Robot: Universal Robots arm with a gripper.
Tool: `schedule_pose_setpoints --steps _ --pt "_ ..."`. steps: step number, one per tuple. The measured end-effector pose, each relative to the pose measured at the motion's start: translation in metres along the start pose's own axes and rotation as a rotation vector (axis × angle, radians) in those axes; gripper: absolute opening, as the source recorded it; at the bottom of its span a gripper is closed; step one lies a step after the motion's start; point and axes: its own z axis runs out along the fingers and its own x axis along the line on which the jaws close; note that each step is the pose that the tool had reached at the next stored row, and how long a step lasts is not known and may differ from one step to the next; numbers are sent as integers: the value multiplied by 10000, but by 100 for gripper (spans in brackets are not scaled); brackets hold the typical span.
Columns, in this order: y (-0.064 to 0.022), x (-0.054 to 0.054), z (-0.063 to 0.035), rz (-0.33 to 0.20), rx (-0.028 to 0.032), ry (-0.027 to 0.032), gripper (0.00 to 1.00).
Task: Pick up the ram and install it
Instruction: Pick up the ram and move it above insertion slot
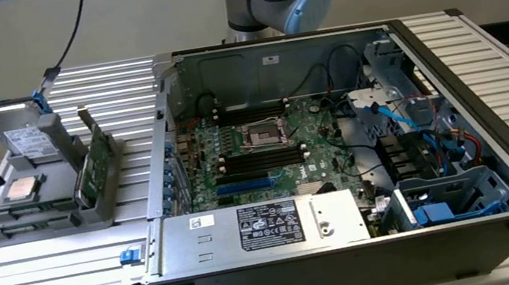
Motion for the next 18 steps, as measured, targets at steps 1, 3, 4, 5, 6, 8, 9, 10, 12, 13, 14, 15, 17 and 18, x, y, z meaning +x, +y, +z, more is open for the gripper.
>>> schedule_pose_setpoints --steps 1,3,4,5,6,8,9,10,12,13,14,15,17,18 --pt "-1 14 20 -6 0 -4 31" --pt "-4 41 56 -14 2 -11 31" --pt "-5 54 75 -19 2 -14 31" --pt "-6 66 95 -24 4 -18 31" --pt "-8 74 113 -30 6 -19 31" --pt "-12 85 142 -39 18 -26 31" --pt "-14 89 155 -45 23 -28 31" --pt "-16 93 170 -53 31 -30 31" --pt "-21 99 200 -76 44 -33 31" --pt "-22 101 215 -93 51 -34 31" --pt "-24 103 230 -117 57 -34 31" --pt "-25 104 246 -149 61 -34 31" --pt "-28 105 277 -234 71 -30 31" --pt "-29 104 292 -277 77 -29 31"
